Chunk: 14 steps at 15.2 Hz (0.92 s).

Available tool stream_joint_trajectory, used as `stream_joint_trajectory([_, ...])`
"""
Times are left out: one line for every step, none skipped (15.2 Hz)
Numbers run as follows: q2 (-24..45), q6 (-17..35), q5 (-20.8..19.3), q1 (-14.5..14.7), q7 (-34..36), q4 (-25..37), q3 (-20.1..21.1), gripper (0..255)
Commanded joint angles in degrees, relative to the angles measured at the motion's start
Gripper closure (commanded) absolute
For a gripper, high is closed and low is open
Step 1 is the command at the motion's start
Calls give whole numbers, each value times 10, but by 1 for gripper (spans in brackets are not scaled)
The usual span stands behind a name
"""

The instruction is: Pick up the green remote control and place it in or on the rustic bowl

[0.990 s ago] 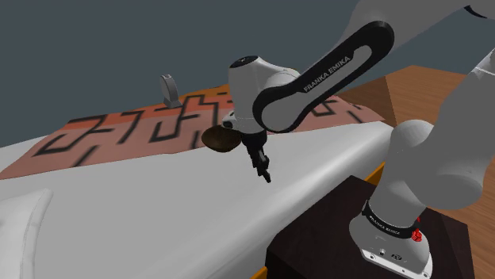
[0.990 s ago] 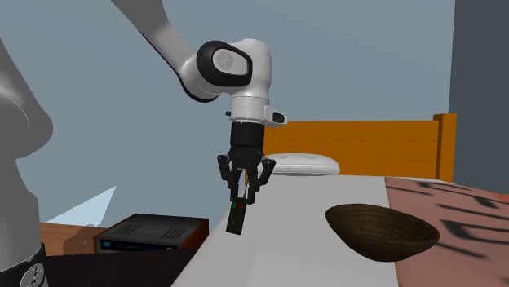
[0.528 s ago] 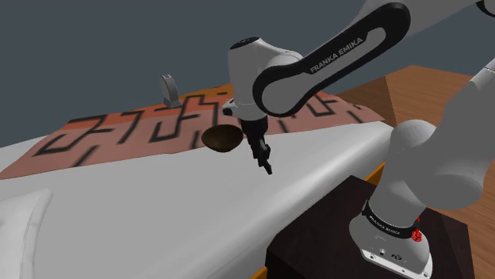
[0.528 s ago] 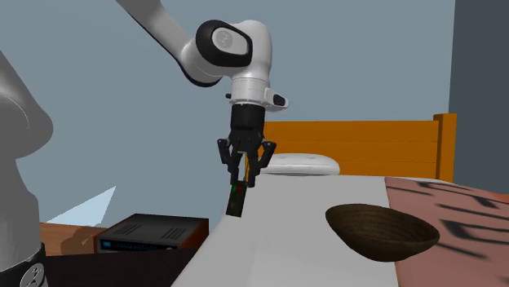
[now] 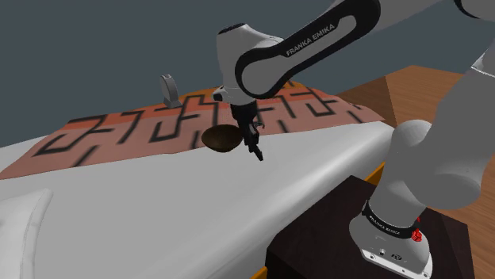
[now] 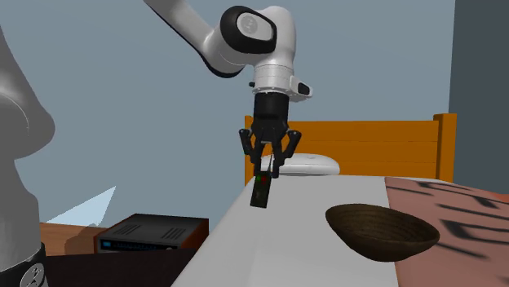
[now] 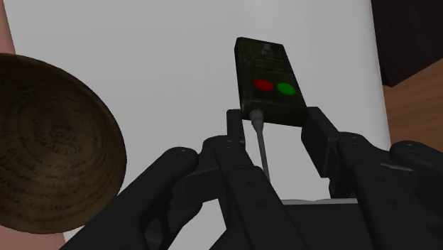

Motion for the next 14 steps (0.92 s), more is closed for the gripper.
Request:
stream_joint_trajectory([35, 0, -4, -9, -17, 35, -11, 255])
stream_joint_trajectory([53, -1, -6, -12, -25, 56, -15, 255])
stream_joint_trajectory([71, -4, -6, -16, -33, 77, -20, 255])
stream_joint_trajectory([90, -6, -7, -20, -42, 99, -24, 255])
stream_joint_trajectory([108, -9, -7, -24, -50, 121, -28, 255])
stream_joint_trajectory([127, -13, -6, -27, -58, 144, -32, 255])
stream_joint_trajectory([146, -17, -6, -31, -66, 168, -35, 255])
stream_joint_trajectory([165, -22, -5, -35, -73, 192, -39, 255])
stream_joint_trajectory([184, -27, -3, -39, -81, 217, -42, 255])
stream_joint_trajectory([203, -33, -2, -43, -89, 243, -44, 255])
stream_joint_trajectory([223, -40, 0, -47, -97, 270, -47, 255])
stream_joint_trajectory([243, -47, 2, -51, -104, 298, -49, 255])
stream_joint_trajectory([264, -55, 4, -55, -111, 327, -51, 255])
stream_joint_trajectory([285, -63, 6, -59, -119, 357, -53, 255])
